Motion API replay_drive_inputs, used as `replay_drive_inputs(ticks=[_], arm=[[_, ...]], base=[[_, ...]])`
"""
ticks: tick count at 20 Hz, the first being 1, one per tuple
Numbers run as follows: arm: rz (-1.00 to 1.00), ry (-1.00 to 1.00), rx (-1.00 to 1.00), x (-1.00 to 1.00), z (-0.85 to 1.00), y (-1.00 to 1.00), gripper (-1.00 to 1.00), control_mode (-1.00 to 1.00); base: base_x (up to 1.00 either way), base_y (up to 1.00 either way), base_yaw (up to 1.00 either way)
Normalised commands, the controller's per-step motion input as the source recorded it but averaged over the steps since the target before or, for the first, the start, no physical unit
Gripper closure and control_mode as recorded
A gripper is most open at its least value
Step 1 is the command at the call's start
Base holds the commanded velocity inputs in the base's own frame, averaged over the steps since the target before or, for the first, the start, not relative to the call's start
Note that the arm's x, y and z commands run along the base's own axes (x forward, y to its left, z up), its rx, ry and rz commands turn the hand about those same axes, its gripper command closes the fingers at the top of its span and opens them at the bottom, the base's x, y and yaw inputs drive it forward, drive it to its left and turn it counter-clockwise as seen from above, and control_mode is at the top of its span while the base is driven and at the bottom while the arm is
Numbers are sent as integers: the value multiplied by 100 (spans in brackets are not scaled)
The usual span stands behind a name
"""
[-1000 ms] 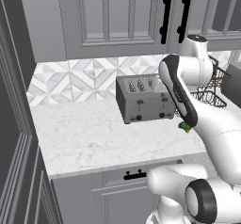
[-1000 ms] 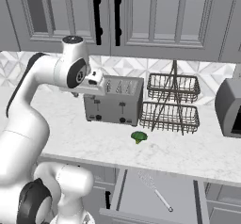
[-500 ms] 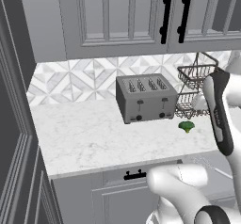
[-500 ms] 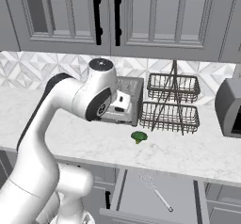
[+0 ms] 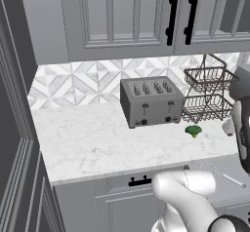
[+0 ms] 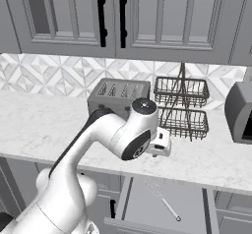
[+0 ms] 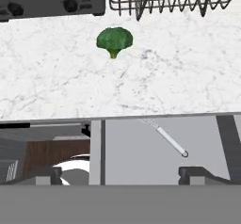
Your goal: Pick the whisk from the drawer and place it on the counter.
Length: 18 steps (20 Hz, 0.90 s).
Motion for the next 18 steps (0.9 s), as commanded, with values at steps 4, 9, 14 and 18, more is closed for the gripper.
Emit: replay_drive_inputs(ticks=[4, 9, 14, 18], arm=[[-2, 11, -10, -4, -99, -82, -100, -100], [-3, 10, -6, -4, -92, -30, -100, -100], [-2, 8, 0, -14, -79, -13, -100, -100], [0, 1, 0, -25, -55, -18, -100, -100]], base=[[0, 0, 0], [0, 0, 0], [0, 0, 0], [0, 0, 0]])
